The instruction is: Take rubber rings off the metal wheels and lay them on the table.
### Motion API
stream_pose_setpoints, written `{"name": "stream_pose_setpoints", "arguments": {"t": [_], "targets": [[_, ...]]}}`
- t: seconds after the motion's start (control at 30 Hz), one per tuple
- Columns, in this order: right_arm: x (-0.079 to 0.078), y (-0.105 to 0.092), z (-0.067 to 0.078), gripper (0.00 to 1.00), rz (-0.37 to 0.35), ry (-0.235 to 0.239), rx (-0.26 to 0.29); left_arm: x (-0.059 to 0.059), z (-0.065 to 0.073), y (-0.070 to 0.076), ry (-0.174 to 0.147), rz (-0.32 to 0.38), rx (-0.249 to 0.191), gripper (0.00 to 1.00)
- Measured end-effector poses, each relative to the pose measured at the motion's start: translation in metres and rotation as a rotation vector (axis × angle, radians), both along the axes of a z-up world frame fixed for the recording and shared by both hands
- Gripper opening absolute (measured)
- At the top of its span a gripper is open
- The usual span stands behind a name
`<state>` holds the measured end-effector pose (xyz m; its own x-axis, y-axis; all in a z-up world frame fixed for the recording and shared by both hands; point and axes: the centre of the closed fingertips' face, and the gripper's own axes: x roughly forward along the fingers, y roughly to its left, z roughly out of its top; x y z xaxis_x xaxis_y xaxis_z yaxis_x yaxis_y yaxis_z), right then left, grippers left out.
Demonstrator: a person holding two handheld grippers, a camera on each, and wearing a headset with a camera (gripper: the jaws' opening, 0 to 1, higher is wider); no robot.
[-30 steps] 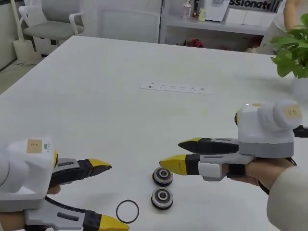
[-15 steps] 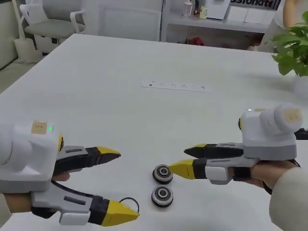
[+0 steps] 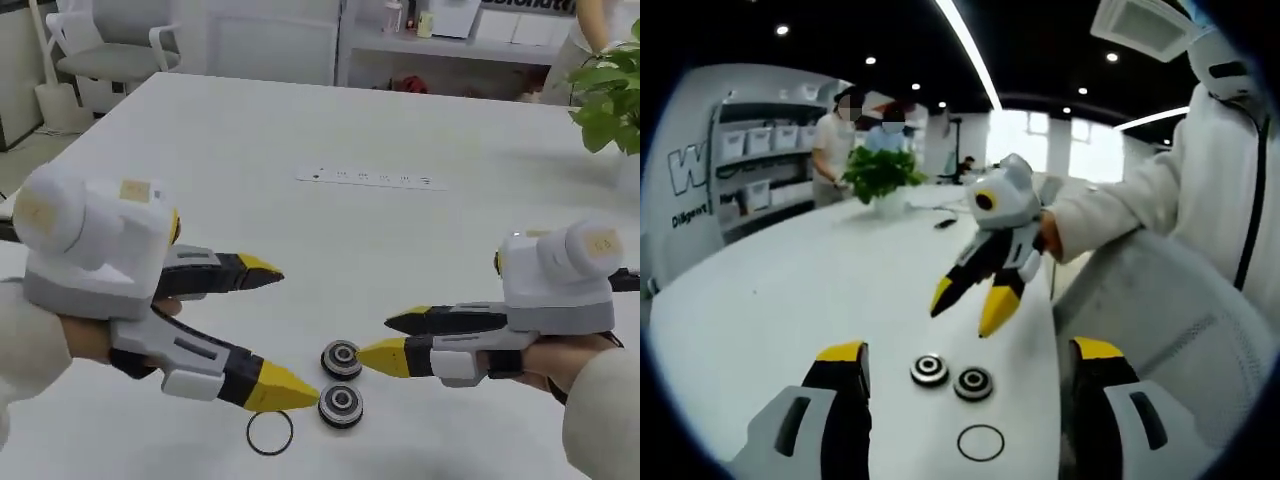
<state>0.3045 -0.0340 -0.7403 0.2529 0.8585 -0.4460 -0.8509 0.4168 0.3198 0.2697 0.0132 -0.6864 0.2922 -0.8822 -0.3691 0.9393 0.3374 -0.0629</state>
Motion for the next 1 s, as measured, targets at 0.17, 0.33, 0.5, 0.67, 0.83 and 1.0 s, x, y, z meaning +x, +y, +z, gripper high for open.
{"name": "stream_pose_setpoints", "arguments": {"t": [0.17, 0.33, 0.5, 0.67, 0.83, 1.0], "targets": [[-0.003, -0.001, -0.005, 0.43, 0.010, 0.008, -0.016, 0.012, 0.006, -0.011, -0.052, -0.019, 0.045, 0.81], [-0.006, 0.000, -0.010, 0.42, 0.028, 0.013, -0.029, 0.022, 0.009, -0.021, -0.077, -0.023, 0.061, 0.79], [-0.010, 0.000, -0.015, 0.42, 0.052, 0.014, -0.053, 0.026, 0.000, -0.027, -0.141, -0.018, 0.086, 0.69], [-0.014, 0.000, -0.024, 0.41, 0.076, 0.022, -0.095, 0.021, -0.013, -0.031, -0.168, -0.023, 0.074, 0.64], [-0.021, 0.000, -0.032, 0.41, 0.104, 0.031, -0.125, 0.017, -0.024, -0.032, -0.140, -0.010, 0.042, 0.56], [-0.028, 0.002, -0.040, 0.40, 0.134, 0.040, -0.154, 0.017, -0.040, -0.029, -0.141, 0.003, 0.064, 0.52]]}}
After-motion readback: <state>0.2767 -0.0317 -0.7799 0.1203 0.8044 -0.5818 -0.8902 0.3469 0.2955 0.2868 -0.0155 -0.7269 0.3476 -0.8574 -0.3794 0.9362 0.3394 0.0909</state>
